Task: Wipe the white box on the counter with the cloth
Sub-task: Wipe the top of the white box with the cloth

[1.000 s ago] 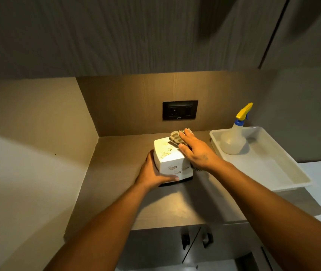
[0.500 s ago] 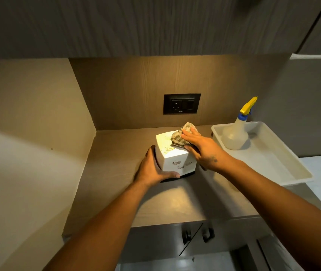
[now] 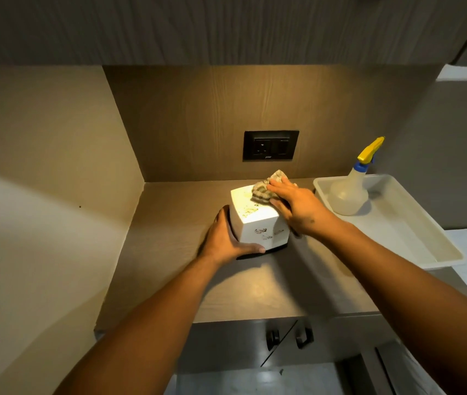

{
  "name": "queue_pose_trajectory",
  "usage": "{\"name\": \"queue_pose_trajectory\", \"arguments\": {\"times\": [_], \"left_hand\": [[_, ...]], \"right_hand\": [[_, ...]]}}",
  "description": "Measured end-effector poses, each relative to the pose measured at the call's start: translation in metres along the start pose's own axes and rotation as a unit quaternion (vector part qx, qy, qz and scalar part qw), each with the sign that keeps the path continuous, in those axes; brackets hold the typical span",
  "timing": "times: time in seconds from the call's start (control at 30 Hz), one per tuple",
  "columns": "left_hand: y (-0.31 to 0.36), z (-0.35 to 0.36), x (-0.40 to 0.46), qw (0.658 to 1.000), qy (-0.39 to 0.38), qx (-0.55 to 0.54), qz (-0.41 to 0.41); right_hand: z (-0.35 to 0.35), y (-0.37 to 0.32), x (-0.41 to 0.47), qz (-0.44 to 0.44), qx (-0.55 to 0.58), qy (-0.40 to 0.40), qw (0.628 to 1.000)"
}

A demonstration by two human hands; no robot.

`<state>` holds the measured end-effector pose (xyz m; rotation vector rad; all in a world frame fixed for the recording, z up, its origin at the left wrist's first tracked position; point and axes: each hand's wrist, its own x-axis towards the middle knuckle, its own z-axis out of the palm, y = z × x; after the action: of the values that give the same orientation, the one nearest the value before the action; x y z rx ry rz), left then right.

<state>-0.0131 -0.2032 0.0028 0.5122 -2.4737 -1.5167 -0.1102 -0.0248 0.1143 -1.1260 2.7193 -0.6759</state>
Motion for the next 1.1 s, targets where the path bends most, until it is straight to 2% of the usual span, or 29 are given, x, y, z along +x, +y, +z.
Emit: {"name": "queue_pose_trajectory", "arguments": {"times": [0.1,0.23,0.3,0.53,0.8,1.0,1.1], "left_hand": [[-0.001,0.000,0.000,1.000,0.003,-0.003,0.004],[-0.003,0.000,0.001,1.000,-0.003,0.009,0.003],[-0.002,0.000,0.001,1.000,-0.003,0.015,0.000],[-0.001,-0.001,0.000,1.000,0.003,0.013,0.000],[-0.001,0.001,-0.001,0.999,0.012,0.035,0.032],[-0.004,-0.001,0.000,1.000,0.003,0.007,0.009],[-0.003,0.000,-0.001,1.000,0.013,0.008,0.009]], "right_hand": [[0.001,-0.015,0.025,0.034,-0.009,-0.011,0.999],[0.006,-0.021,0.018,-0.018,-0.019,-0.027,0.999],[0.007,-0.012,0.004,-0.030,-0.005,-0.010,1.000],[0.007,-0.014,0.034,0.010,-0.018,-0.013,1.000],[0.015,-0.028,0.015,-0.126,-0.029,-0.040,0.991],[0.005,-0.011,0.023,-0.044,-0.028,-0.027,0.998],[0.011,-0.022,0.035,-0.033,-0.035,-0.028,0.998]]}}
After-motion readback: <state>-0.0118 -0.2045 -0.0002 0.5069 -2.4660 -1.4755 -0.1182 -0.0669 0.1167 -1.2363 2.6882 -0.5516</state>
